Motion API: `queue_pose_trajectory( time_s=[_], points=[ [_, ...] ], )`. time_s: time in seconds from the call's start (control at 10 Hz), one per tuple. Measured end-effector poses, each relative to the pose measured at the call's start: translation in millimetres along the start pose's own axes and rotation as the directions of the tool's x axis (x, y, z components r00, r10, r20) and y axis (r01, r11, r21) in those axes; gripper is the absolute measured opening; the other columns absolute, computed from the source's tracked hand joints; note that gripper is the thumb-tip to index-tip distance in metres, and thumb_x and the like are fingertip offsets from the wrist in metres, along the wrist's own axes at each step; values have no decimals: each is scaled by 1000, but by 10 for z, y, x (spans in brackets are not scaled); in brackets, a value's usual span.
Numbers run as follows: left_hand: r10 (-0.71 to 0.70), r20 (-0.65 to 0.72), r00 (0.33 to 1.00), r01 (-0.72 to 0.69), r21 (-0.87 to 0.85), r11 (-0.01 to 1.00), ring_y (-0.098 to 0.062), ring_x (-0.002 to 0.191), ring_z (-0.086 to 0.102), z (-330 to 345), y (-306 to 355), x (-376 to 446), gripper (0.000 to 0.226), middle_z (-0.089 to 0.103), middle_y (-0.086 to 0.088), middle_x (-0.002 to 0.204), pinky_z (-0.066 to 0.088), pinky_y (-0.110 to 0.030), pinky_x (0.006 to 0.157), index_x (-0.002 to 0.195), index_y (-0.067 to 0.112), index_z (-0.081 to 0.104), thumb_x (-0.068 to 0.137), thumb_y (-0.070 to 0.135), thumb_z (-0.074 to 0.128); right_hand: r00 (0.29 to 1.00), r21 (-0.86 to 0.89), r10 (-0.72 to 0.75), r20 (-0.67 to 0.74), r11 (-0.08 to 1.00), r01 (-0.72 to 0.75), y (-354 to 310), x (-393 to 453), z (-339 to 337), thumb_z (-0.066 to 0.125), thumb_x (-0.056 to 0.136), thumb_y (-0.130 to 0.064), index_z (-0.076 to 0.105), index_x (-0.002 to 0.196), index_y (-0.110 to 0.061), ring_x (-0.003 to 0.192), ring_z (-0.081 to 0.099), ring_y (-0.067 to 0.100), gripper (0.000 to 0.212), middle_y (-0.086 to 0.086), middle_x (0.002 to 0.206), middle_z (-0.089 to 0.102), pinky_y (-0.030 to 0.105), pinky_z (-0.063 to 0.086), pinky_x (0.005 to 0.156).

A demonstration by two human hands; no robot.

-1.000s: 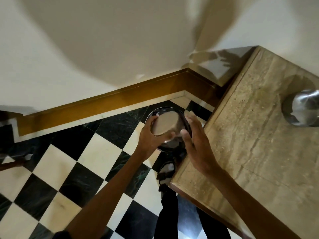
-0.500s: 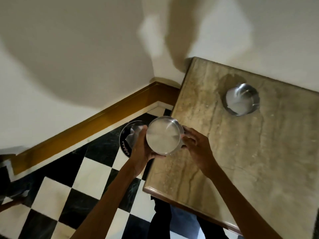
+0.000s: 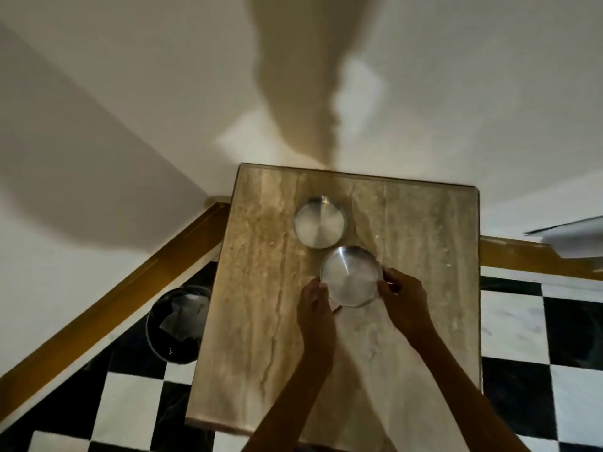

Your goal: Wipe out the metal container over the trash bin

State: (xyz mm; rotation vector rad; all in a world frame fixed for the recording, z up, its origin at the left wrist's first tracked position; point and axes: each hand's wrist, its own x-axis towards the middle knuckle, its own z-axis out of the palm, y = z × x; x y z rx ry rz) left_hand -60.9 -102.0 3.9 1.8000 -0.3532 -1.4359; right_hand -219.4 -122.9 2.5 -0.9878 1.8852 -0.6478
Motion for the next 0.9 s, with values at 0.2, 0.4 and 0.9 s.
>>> queue_pose_trajectory(
  time_s=[0.2,0.4,0.9],
  points=[
    [-118,49,992,122,-113,986,-28,116,65,792,110,93,25,69,-17,121,60,-53,89,118,2,69,102,7,50,998,-89,46,-42,995,-50,236,569,-391,62,94,-13,66,125,-4,98,69,24,32,18,117,70,22,48,76],
    [-134,53,990,140,-137,981,-13,101,68,1088,241,208,24,71,-11,105,60,-46,88,97,2,68,104,8,45,997,-75,56,-43,995,-59,150,878,-466,59,91,-7,72,114,-6,93,70,24,26,15,104,74,31,51,79],
    [-141,62,988,149,-140,979,-19,112,61,967,300,234,37,63,-9,116,49,-48,106,121,-4,60,100,25,50,984,-55,51,-169,997,-61,-91,643,-373,58,93,3,59,123,9,113,65,37,31,26,122,67,32,47,89]
  ],
)
